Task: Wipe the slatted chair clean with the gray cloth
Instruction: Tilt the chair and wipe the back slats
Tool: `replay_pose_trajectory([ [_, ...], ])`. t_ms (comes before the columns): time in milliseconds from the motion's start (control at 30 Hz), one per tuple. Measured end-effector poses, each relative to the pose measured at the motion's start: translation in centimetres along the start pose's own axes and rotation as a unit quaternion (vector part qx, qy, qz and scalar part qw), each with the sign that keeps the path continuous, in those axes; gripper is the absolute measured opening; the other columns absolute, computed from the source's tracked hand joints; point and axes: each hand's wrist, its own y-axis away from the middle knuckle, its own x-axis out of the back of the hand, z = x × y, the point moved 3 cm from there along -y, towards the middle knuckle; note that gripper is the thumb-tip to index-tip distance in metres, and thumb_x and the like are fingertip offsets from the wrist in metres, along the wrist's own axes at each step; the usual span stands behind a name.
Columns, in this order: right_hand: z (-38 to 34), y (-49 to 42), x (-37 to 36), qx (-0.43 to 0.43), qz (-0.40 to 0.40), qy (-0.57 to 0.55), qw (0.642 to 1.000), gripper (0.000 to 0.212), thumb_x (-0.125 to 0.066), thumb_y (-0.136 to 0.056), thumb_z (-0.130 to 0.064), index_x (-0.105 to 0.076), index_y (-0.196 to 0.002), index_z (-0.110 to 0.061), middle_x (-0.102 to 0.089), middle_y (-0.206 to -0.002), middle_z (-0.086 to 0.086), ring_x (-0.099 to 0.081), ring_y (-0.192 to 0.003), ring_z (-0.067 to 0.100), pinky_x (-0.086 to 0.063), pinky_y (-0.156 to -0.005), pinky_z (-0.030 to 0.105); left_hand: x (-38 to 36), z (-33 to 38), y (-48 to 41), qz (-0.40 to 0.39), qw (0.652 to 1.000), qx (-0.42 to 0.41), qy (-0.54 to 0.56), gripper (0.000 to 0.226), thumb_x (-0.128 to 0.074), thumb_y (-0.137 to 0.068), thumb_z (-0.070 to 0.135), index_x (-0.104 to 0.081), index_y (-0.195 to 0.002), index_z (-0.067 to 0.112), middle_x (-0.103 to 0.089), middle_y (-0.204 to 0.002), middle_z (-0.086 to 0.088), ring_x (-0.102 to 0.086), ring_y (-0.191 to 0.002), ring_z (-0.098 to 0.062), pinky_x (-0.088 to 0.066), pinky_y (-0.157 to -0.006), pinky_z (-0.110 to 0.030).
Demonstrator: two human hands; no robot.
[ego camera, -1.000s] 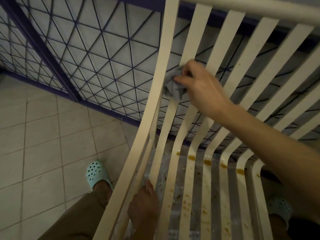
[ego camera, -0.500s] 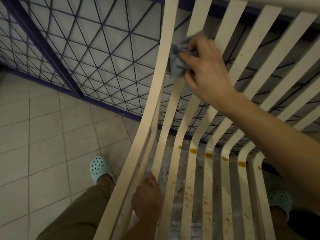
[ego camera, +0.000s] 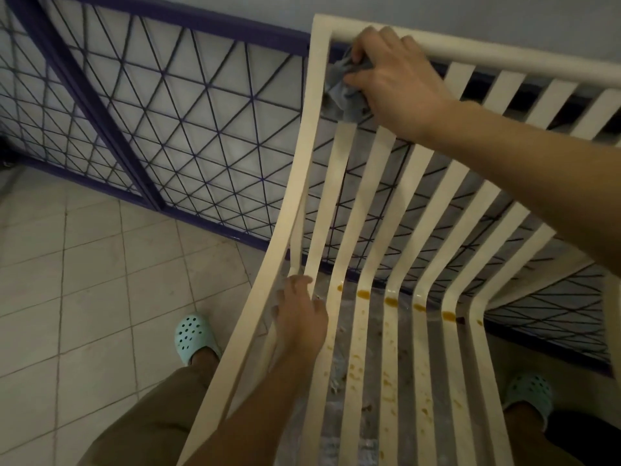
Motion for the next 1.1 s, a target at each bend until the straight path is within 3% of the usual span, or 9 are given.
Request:
replay_pose_trajectory([
  [133,-0.1,0.2,0.1,-0.003,-0.010,0.005,1.000,0.030,-0.060,-0.089,-0.007,-0.062,-0.119,-0.008,-0.041,-0.136,0.016,-0.037,-0.127,0.037,-0.037,-0.097,0.047,7.0,8.7,-3.0,0.060,0.972,-0.219,0.066,0.017,-0.054,-0.092,0.013,-0.065,-0.100,0.022,-0.063,-0.100,0.011,-0.051,-0.090,-0.001,-0.045,-0.076,-0.019],
  [200,-0.6,1.0,-0.4,-0.013,-0.008,-0.006,1.000,0.036,-0.060,-0.089,-0.008,-0.058,-0.124,-0.008,-0.039,-0.141,0.015,-0.034,-0.132,0.037,-0.035,-0.103,0.047,10.8,10.3,-4.9,0.135,0.954,-0.263,0.051,0.017,-0.055,-0.088,0.012,-0.064,-0.099,0.022,-0.059,-0.101,0.011,-0.046,-0.094,-0.001,-0.040,-0.076,-0.019],
  [300,-1.8,2.5,-1.6,-0.041,-0.019,-0.022,0.999,0.051,-0.056,-0.088,-0.011,-0.046,-0.138,-0.006,-0.028,-0.152,0.018,-0.025,-0.141,0.038,-0.025,-0.115,0.048,13.4,8.3,-7.6,0.195,0.962,-0.192,-0.021,0.041,-0.060,-0.084,0.020,-0.052,-0.124,0.019,-0.050,-0.127,-0.001,-0.045,-0.113,-0.015,-0.042,-0.088,-0.034],
  [367,-2.6,3.4,-2.7,-0.055,-0.037,-0.044,0.997,0.060,-0.051,-0.091,-0.013,-0.033,-0.147,-0.006,-0.013,-0.159,0.019,-0.011,-0.147,0.038,-0.016,-0.120,0.050,12.4,5.7,-8.0,0.127,0.986,-0.108,-0.026,0.052,-0.053,-0.094,0.037,-0.039,-0.140,0.015,-0.050,-0.131,-0.008,-0.049,-0.117,-0.024,-0.046,-0.092,-0.043],
  [433,-3.3,4.1,-3.8,-0.068,-0.054,-0.062,0.994,0.067,-0.049,-0.093,-0.015,-0.018,-0.152,-0.008,0.000,-0.161,0.016,0.001,-0.149,0.034,-0.013,-0.120,0.050,10.7,4.0,-7.4,0.031,0.998,-0.046,0.005,0.060,-0.031,-0.097,0.058,-0.035,-0.141,0.018,-0.064,-0.107,-0.009,-0.064,-0.093,-0.024,-0.055,-0.081,-0.044],
  [533,-4.5,5.0,-4.9,-0.077,-0.064,-0.084,0.991,0.072,-0.048,-0.094,-0.015,-0.009,-0.154,-0.009,0.007,-0.162,0.013,0.007,-0.149,0.030,-0.010,-0.122,0.046,9.8,3.6,-7.0,0.016,0.995,-0.084,-0.055,0.066,-0.014,-0.087,0.074,-0.038,-0.123,0.024,-0.066,-0.087,-0.007,-0.065,-0.071,-0.026,-0.057,-0.063,-0.045],
  [700,-6.7,6.2,-6.6,-0.052,-0.090,-0.106,0.989,0.074,-0.046,-0.093,-0.014,-0.006,-0.154,-0.008,0.008,-0.162,0.013,0.009,-0.149,0.029,-0.005,-0.122,0.043,10.2,4.2,-7.0,0.030,0.988,-0.095,-0.118,0.044,-0.037,-0.096,0.054,-0.040,-0.123,0.019,-0.067,-0.096,-0.010,-0.065,-0.083,-0.032,-0.055,-0.070,-0.043],
  [900,-9.4,8.2,-8.7,-0.026,-0.132,-0.112,0.985,0.069,-0.045,-0.091,-0.018,-0.016,-0.153,-0.007,0.000,-0.162,0.014,0.002,-0.149,0.029,-0.008,-0.122,0.043,10.4,4.8,-6.7,0.031,0.985,-0.097,-0.142,0.041,-0.036,-0.100,0.046,-0.041,-0.127,0.015,-0.066,-0.097,-0.011,-0.064,-0.084,-0.030,-0.048,-0.065,-0.036],
  [1100,-10.5,9.6,-9.0,0.043,-0.189,-0.069,0.979,0.063,-0.042,-0.095,-0.021,-0.020,-0.153,-0.010,0.000,-0.162,0.013,0.001,-0.149,0.028,-0.003,-0.120,0.044,10.6,4.8,-6.5,0.023,0.987,-0.088,-0.136,0.043,-0.036,-0.100,0.049,-0.042,-0.126,0.015,-0.066,-0.097,-0.012,-0.064,-0.085,-0.030,-0.053,-0.069,-0.041],
])
